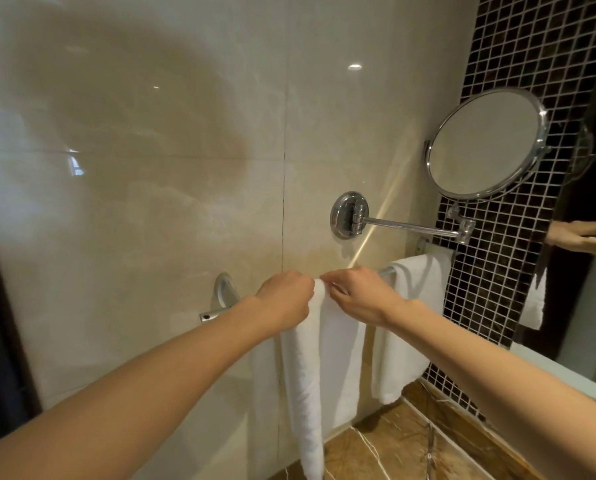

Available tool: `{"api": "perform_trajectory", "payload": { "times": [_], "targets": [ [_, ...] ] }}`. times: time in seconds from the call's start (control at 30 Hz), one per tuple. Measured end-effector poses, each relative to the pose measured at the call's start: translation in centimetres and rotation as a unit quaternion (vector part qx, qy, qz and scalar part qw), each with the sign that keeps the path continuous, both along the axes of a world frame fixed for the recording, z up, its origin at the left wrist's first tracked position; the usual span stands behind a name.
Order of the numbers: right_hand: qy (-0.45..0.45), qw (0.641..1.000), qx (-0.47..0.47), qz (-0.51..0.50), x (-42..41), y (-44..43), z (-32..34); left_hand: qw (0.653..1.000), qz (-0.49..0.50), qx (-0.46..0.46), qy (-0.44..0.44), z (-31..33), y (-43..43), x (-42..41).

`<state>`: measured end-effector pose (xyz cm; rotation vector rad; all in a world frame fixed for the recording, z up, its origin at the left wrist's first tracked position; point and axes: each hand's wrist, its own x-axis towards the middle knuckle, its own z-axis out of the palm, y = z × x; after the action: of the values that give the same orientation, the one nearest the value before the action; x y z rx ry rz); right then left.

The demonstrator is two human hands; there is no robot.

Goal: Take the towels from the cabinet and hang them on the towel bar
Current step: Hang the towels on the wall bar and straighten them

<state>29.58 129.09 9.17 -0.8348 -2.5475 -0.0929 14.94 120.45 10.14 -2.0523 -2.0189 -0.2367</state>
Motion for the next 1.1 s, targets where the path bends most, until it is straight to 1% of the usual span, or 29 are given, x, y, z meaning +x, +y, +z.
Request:
{"api": "perform_trajectory", "payload": {
  "times": [0.07, 0.13, 0.17, 0.27, 0.3, 0.37, 0.53, 0.67, 0.8, 0.9, 0.97, 1.03, 1.1],
  "targets": [
    [-0.012, 1.000, -0.023, -0.008, -0.4, 0.2, 0.3, 0.999, 0.009, -0.022, -0.027, 0.3, 0.2, -0.1],
    [-0.022, 0.999, -0.035, -0.001, -0.6, 0.1, 0.6, 0.999, 0.023, -0.022, -0.033, 0.7, -0.1, 0.1],
    [-0.022, 0.999, -0.027, 0.006, -0.7, -0.1, 0.7, 0.999, 0.028, -0.003, -0.018, 0.8, -0.4, 0.4],
    [-0.006, 0.999, 0.043, 0.002, -0.6, -0.8, 0.6, 0.994, 0.009, 0.087, 0.065, 0.4, -1.6, 1.4],
    [-0.003, 0.999, 0.054, 0.000, -0.5, -1.0, 0.5, 0.992, 0.001, 0.098, 0.079, 0.2, -1.8, 1.5],
    [-0.013, 0.999, 0.045, -0.002, -0.5, -1.2, 0.2, 0.993, -0.005, 0.084, 0.081, 0.0, -1.8, 1.5],
    [-0.001, 1.000, -0.003, -0.008, -0.7, -0.1, 0.2, 0.999, 0.000, 0.032, 0.024, 0.4, -0.5, 0.6],
    [-0.012, 0.999, -0.050, -0.018, -1.0, 0.4, 0.5, 0.999, -0.004, -0.006, -0.044, 0.6, 0.5, 0.0],
    [-0.035, 0.997, -0.066, -0.034, -1.4, 0.6, 0.6, 0.994, -0.016, -0.059, -0.093, 1.1, 1.2, -0.9],
    [-0.031, 0.996, -0.081, -0.031, -1.5, 0.6, 0.6, 0.990, -0.038, -0.071, -0.115, 1.4, 1.0, -1.4],
    [-0.020, 0.997, -0.067, -0.019, -1.2, 0.5, 0.4, 0.995, -0.042, -0.044, -0.083, 1.2, 0.2, -1.1],
    [-0.001, 1.000, -0.022, -0.010, -0.8, 0.4, 0.2, 0.999, -0.032, 0.036, -0.006, 0.7, -0.7, -0.4],
    [0.026, 0.999, 0.039, -0.005, -0.3, 0.2, -0.1, 0.992, -0.031, 0.105, 0.055, 0.4, -1.5, 0.3]
  ]
}}
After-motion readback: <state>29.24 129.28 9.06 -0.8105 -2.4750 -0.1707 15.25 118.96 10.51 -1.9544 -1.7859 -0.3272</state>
